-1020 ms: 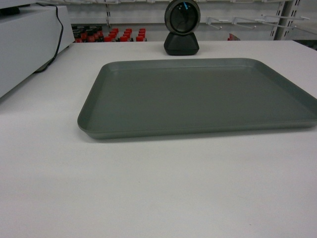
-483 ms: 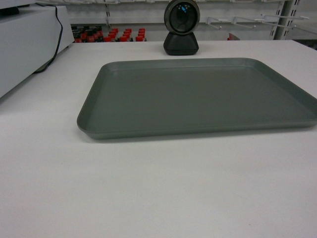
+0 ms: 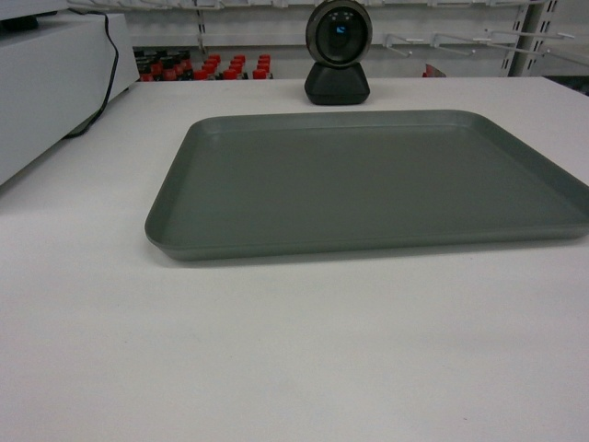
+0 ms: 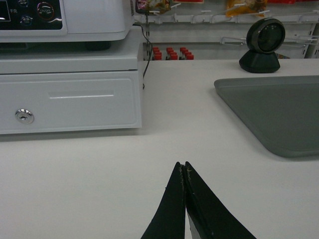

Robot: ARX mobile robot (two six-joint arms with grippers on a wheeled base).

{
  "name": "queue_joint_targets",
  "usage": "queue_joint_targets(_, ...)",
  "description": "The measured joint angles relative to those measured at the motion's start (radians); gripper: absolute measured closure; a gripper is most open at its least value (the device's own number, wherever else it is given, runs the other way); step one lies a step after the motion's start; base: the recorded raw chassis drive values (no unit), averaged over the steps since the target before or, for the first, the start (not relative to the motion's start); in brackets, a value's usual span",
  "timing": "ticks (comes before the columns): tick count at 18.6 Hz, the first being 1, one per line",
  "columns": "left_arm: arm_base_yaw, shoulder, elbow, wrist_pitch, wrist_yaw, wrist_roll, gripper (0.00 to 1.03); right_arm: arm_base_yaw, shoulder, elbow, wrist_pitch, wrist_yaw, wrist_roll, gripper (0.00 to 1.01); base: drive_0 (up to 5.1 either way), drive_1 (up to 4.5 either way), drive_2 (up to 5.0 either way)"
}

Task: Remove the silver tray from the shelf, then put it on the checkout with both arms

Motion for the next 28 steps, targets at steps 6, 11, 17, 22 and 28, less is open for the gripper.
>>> queue_joint_targets(6,0.0,0.0,0.0,0.0,0.0,0.0,1.01,0.0,-0.002,0.0,0.005,-0.001,0.0,0.99,0.0,0.0,0.0)
queue_joint_targets(11,0.0,0.0,0.0,0.0,0.0,0.0,0.64,0.0,-0.001,0.0,0.005,-0.001,-0.001,0.54,0.0,0.0,0.0)
queue_joint_targets(17,0.0,0.0,0.0,0.0,0.0,0.0,0.05,0.0,-0.002,0.0,0.005,0.0,0.0,0.03,0.0,0.0,0.0)
queue_joint_targets(22,0.0,0.0,0.0,0.0,0.0,0.0,0.05,0.0,-0.001,0.0,0.005,0.0,0.0,0.03,0.0,0.0,0.0)
queue_joint_targets(28,0.0,0.0,0.0,-0.002,0.0,0.0,0.05,0.0,-0.001,0.0,0.003,0.0,-0.001,0.03,0.0,-1.4,1.3)
